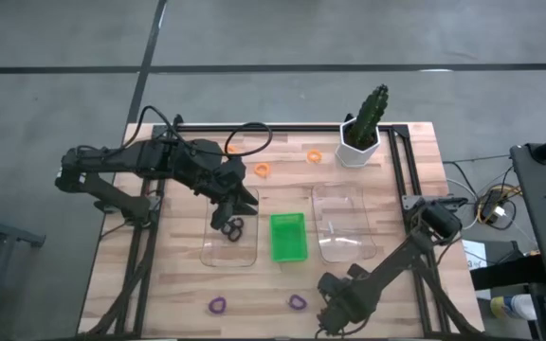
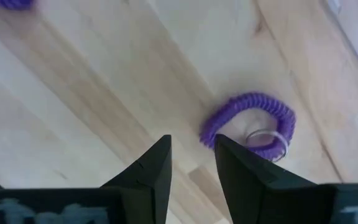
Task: Sort spring keychains
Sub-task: Put the right violet spring keychain into the right transparent bin
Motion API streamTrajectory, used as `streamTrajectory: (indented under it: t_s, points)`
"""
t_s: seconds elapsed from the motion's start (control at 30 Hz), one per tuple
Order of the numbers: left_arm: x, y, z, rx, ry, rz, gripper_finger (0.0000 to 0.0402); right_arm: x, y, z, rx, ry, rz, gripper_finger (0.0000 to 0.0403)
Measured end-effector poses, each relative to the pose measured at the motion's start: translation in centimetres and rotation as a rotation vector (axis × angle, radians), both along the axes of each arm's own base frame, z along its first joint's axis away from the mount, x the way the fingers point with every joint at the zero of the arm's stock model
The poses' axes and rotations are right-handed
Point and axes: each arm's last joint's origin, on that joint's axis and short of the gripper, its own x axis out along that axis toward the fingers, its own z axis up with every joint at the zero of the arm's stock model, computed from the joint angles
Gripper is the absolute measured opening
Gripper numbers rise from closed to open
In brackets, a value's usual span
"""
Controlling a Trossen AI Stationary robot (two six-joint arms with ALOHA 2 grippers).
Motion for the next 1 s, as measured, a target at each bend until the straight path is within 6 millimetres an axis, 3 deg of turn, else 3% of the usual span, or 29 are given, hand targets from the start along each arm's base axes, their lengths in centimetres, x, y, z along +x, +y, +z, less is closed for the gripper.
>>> streamTrajectory:
  t_s: [0.43,0.83,1.0]
  points:
    - [0.0,0.0,0.0,-0.001,0.001,0.001,0.0138,0.1,-0.7,-0.6,-0.025,0.03,0.029,0.0097]
    - [0.0,0.0,0.2,-0.002,-0.005,0.0,0.0138,0.3,-0.5,-2.3,-0.003,0.096,0.037,0.0157]
    - [-0.1,0.0,0.5,-0.001,-0.016,0.0,0.0138,0.6,-0.4,-2.6,0.036,0.095,0.045,0.0105]
